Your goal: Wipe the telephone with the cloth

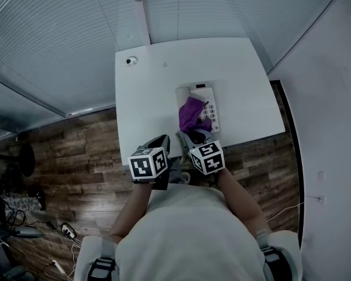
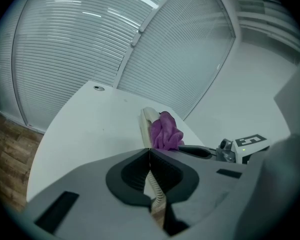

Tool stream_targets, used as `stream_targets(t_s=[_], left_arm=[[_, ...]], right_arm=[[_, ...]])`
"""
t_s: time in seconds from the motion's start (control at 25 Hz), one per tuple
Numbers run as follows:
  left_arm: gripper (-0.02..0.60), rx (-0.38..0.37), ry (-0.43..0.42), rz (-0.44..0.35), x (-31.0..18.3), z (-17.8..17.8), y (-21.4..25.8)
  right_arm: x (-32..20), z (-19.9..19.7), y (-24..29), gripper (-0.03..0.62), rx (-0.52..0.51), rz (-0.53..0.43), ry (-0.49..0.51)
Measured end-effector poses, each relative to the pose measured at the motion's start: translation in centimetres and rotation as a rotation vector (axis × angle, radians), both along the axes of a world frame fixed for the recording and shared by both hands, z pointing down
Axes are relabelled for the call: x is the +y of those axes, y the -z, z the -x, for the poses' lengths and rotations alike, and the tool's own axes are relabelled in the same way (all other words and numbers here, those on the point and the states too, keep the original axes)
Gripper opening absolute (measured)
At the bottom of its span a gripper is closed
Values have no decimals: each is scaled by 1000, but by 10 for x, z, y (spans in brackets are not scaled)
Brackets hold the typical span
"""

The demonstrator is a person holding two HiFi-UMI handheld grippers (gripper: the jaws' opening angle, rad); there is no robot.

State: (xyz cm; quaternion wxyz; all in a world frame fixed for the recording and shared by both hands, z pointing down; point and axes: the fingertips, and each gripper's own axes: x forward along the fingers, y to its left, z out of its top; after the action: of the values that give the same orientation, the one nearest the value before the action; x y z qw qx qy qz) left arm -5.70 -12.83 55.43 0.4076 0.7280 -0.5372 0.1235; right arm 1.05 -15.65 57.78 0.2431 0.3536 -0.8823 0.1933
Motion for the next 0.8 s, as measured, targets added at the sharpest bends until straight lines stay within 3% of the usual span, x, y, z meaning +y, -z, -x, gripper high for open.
stream_targets(t_s=[0.8], left_arm=[[21,-5,6,18,19,-1,-7]], right_arm=[[33,-10,-25,44,15,76,-6]])
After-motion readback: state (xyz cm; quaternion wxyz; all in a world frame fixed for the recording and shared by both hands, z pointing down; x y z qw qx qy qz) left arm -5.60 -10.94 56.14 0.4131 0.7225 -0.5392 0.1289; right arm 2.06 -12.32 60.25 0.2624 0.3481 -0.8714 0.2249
